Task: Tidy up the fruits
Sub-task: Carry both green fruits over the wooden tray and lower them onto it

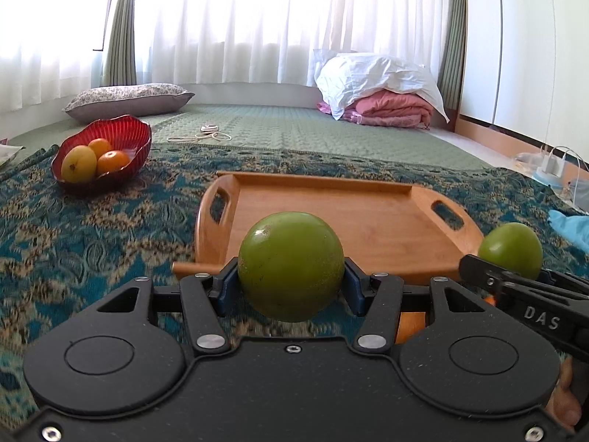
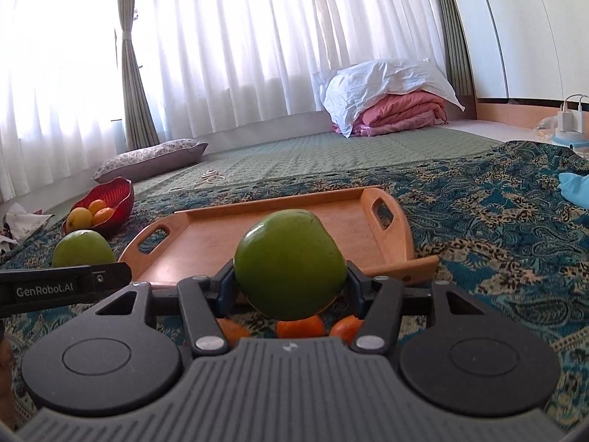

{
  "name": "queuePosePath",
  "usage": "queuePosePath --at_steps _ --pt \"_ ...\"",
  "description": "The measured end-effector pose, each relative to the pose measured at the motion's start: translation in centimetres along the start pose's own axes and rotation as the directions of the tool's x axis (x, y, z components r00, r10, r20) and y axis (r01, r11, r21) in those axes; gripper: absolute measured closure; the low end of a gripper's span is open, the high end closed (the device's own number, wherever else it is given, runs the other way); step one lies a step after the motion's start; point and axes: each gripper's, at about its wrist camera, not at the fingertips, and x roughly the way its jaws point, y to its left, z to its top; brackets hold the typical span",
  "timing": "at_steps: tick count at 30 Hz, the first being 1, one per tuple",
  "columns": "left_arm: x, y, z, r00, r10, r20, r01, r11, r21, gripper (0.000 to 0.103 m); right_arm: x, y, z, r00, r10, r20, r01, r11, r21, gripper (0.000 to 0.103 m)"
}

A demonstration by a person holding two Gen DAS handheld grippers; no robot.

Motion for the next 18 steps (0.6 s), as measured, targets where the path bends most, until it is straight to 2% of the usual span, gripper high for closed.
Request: queuePosePath --at_steps 9,18 --pt "4.2 0.8 4.2 0.995 -0.037 -0.089 0.033 0.998 -0.047 0.05 3.5 -1.8 3.5 0.998 -0.012 -0.061 0.013 1.0 0.016 0.042" --pt "9.5 2.2 8.1 0.987 -0.06 -0.151 0.044 0.993 -0.107 0.05 8.3 -3.1 7.7 0.991 0.016 -0.132 -0.008 0.998 0.064 0.042"
